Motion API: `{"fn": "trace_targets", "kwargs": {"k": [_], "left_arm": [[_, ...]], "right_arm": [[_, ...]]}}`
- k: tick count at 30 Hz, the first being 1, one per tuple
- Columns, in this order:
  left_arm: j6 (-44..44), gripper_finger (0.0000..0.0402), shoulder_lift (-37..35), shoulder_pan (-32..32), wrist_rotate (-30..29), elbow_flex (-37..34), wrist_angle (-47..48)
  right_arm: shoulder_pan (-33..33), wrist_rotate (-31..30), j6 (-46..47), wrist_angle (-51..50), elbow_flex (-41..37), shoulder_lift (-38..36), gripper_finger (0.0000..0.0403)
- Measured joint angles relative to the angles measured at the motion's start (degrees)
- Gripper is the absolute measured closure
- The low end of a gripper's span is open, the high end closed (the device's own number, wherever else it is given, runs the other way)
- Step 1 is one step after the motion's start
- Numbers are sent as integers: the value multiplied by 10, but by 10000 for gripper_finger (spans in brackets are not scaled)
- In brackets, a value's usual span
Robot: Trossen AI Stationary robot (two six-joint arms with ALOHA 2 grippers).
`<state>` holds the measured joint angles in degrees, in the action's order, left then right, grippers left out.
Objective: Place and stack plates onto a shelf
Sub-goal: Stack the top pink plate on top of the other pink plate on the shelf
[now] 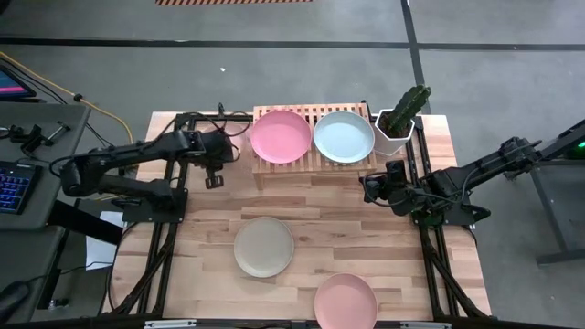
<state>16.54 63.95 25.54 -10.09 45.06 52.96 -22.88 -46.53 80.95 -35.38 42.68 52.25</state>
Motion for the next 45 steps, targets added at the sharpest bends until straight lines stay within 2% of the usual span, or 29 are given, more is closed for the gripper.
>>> {"fn": "trace_targets", "kwargs": {"k": [12, 19, 23, 27, 35, 39, 45], "left_arm": [[-45, 401, -70, 0, -81, 127, 76], [-61, 402, -64, -19, -82, 232, 73], [-62, 401, -20, -64, -80, 293, 70], [-66, 401, 52, -125, -80, 356, 69], [10, 401, 209, -234, -80, 481, 74], [42, 401, 252, -255, -82, 507, 75], [47, 401, 275, -248, -117, 507, 102]], "right_arm": [[0, 0, 0, 0, 0, 0, 403], [0, 0, 0, 0, 0, 0, 403], [0, 0, 0, 0, 0, 0, 403], [0, 0, -3, 0, 0, 0, 403], [0, 0, -4, 0, 0, 0, 403], [0, 0, -5, -1, 0, 0, 403], [0, 0, -5, -7, 0, 0, 403]]}}
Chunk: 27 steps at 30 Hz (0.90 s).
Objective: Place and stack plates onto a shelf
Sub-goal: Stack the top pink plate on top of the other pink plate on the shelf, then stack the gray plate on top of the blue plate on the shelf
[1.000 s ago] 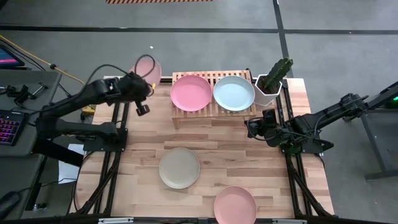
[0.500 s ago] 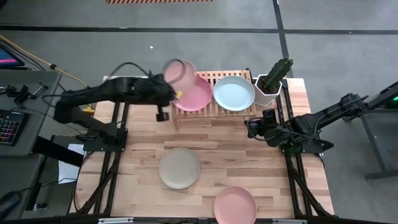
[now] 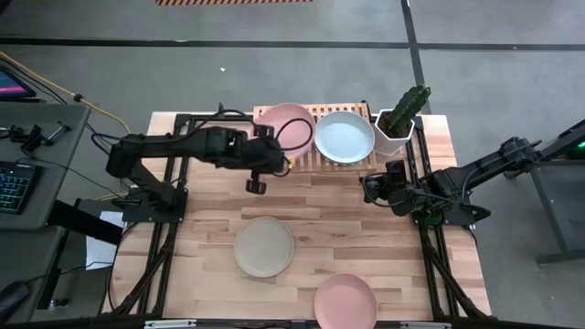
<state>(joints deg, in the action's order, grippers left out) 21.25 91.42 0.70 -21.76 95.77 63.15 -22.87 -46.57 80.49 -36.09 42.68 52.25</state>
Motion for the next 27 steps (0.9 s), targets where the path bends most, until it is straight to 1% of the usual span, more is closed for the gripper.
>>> {"fn": "trace_targets", "kwargs": {"k": [8, 14, 22, 25, 27], "left_arm": [[-13, 400, 6, 2, 5, 0, -1], [-14, 390, 8, 6, 5, 0, -1], [-15, 370, 8, 16, 15, 0, -1], [-15, 357, 8, 20, 17, 0, -2], [-16, 344, 8, 23, 7, 0, -7]], "right_arm": [[0, 0, 0, -12, 0, 0, 403], [0, 0, 0, -12, 0, 0, 403], [0, 0, 0, -11, 0, 0, 403], [0, 0, 0, -10, 0, 0, 403], [0, 0, 0, -10, 0, 0, 403]]}}
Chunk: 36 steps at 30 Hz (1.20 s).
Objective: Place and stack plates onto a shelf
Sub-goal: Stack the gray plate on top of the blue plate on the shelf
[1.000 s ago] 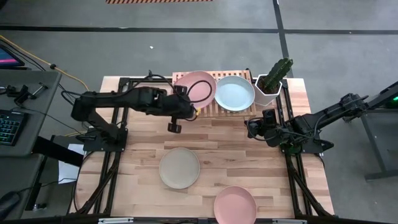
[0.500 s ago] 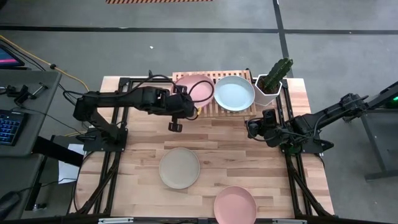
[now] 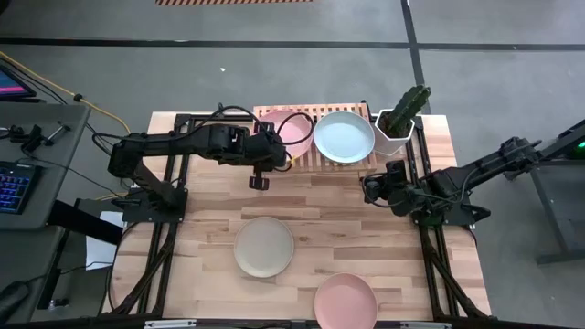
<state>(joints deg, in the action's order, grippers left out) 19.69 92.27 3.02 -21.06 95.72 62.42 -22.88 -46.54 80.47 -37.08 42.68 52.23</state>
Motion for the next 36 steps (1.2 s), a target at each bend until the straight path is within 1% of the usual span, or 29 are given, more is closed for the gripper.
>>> {"fn": "trace_targets", "kwargs": {"k": [3, 6, 9, 11, 13, 16, 18, 20, 24, 26, 29, 32, 36], "left_arm": [[-7, 321, -6, 0, -14, 0, 4], [-62, 298, -24, 0, -5, 17, 14], [-147, 282, -62, -2, 72, 21, -4], [-198, 275, -92, -6, 125, 16, -31], [-232, 272, -128, -17, 143, -10, -71], [-269, 271, -190, -49, 142, -77, -152], [-303, 271, -233, -75, 143, -140, -210], [-350, 271, -273, -102, 139, -209, -272], [-464, 271, -336, -156, 102, -344, -362], [-529, 271, -357, -180, 82, -399, -379], [-635, 271, -377, -210, 66, -465, -379], [-736, 271, -386, -236, 64, -520, -377], [-855, 271, -384, -262, 66, -578, -367]], "right_arm": [[0, 0, 0, 1, 0, 0, 403], [0, 0, 0, 12, 0, 0, 403], [0, 0, -2, 21, 0, 0, 403], [0, 0, -15, 27, 0, 0, 403], [0, 2, -32, 36, 0, 0, 403], [0, 5, -48, 48, 0, 0, 403], [0, 5, -51, 51, 0, 0, 403], [0, 5, -51, 51, 0, 0, 403], [0, 5, -51, 51, 0, 0, 403], [0, 7, -51, 51, 0, 0, 403], [0, 14, -50, 52, 0, 0, 403], [0, 22, -50, 52, 0, 0, 403], [0, 22, -49, 52, 0, 0, 403]]}}
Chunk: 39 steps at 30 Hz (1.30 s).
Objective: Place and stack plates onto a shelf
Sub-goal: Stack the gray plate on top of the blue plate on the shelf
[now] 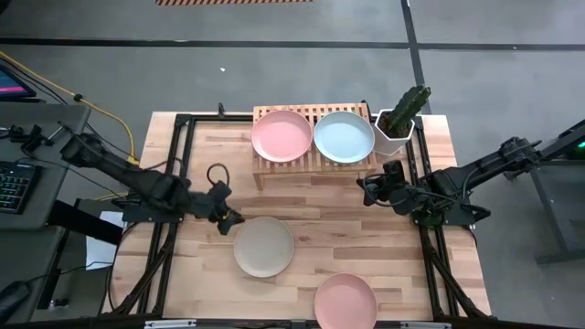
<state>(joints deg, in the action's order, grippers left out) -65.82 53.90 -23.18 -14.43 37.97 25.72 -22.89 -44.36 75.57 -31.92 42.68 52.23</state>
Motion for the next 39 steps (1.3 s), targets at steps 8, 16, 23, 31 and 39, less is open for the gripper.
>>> {"fn": "trace_targets", "kwargs": {"k": [8, 16, 23, 31, 39], "left_arm": [[-195, 271, 27, -27, 24, -87, 2], [-256, 271, 71, -28, 36, -110, -24], [-246, 271, 124, -28, 34, -110, -96], [-246, 271, 186, -28, 56, -110, -143], [-212, 279, 215, -27, 64, -110, -201]], "right_arm": [[0, 0, 0, 0, 0, 0, 403], [0, 0, 0, -2, 0, 0, 403], [0, 0, 0, -4, 0, 0, 403], [0, 0, 0, -7, 0, 0, 403], [0, 0, 0, -7, 0, 0, 403]]}}
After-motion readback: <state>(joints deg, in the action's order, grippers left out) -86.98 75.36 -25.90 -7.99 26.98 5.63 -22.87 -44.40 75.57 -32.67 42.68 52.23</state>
